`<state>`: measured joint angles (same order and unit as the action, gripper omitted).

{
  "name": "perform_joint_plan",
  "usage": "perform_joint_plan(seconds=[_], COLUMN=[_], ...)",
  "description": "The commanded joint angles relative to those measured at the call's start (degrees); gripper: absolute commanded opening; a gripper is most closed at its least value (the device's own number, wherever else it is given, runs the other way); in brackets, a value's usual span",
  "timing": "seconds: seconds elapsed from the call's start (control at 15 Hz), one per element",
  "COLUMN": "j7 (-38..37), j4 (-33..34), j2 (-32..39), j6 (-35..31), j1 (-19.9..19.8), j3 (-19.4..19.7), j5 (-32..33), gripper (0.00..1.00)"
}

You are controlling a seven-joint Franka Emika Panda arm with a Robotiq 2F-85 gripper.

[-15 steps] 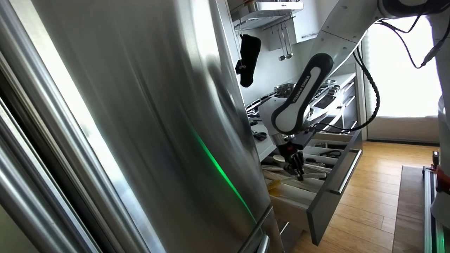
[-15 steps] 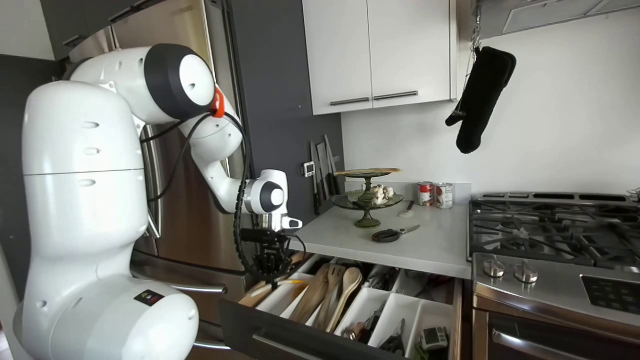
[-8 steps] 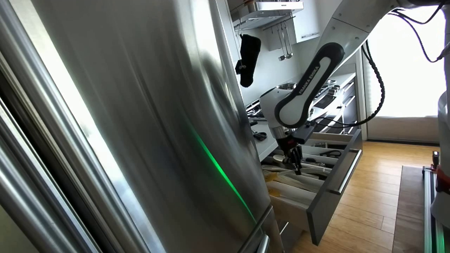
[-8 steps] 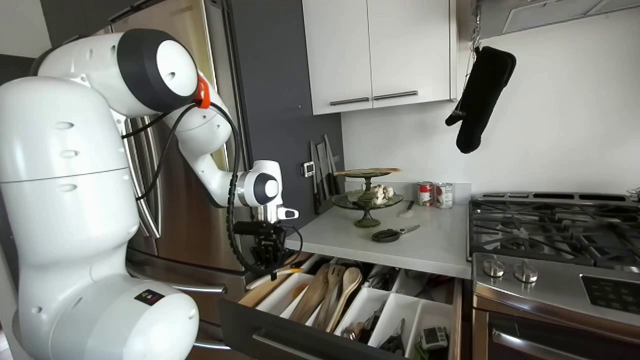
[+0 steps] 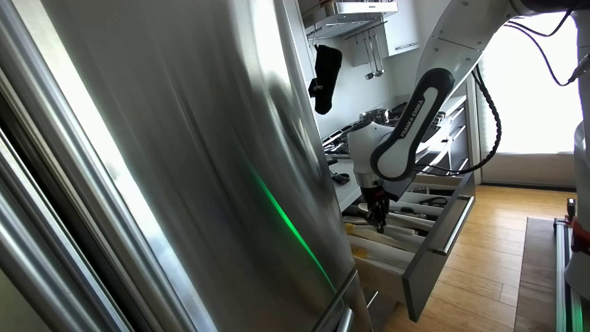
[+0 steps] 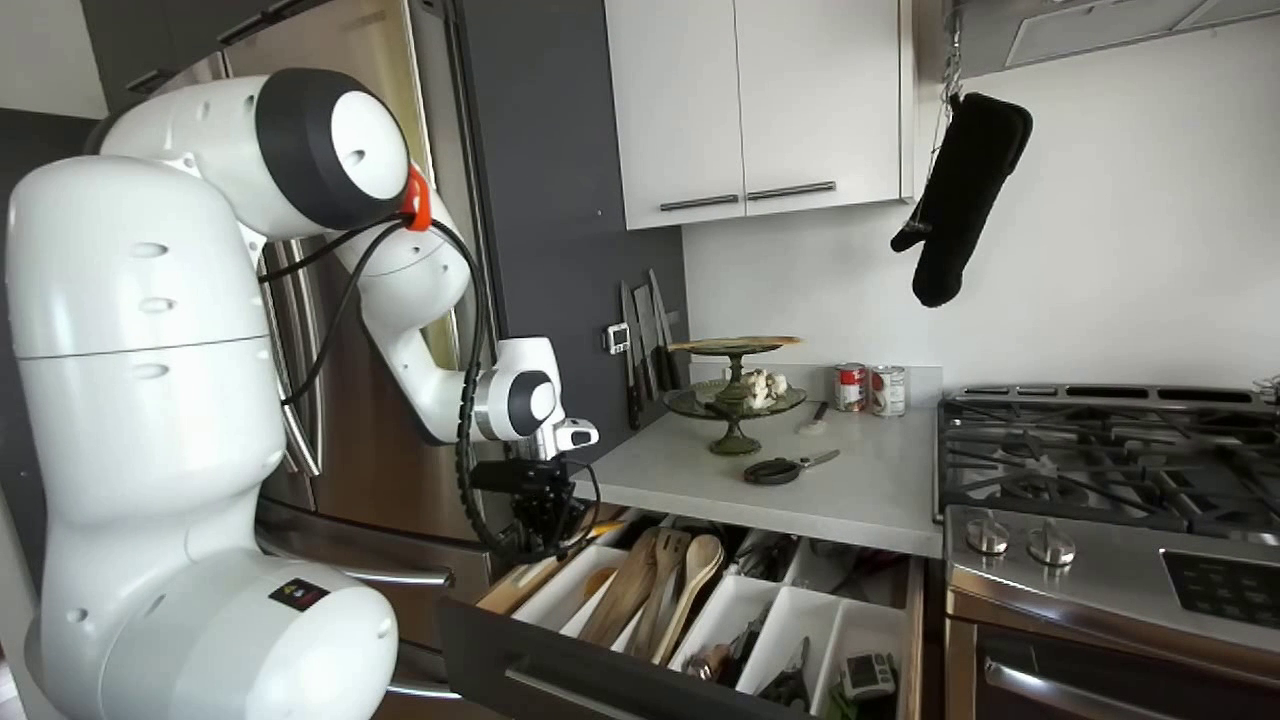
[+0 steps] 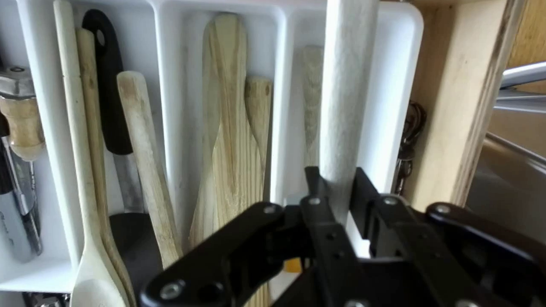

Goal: Move the spoon within the drawer to the right then put the stirring spoon into the drawer

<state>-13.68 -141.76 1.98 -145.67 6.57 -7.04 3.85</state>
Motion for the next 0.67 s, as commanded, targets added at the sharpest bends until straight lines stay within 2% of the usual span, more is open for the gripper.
perform_joint_plan(seconds=[0.0, 0.4, 0.6], j7=[-3.46, -5.46, -5.40], j4=[-1.28, -0.78, -0.29], j2=[2.90, 9.25, 11.83], j6=[-6.84, -15.83, -16.37], j1=[0.18, 1.50, 2.88], j3=[0.87, 3.35, 4.77], j5=[3.67, 7.29, 8.23], gripper=[0.05, 0.05, 0.05])
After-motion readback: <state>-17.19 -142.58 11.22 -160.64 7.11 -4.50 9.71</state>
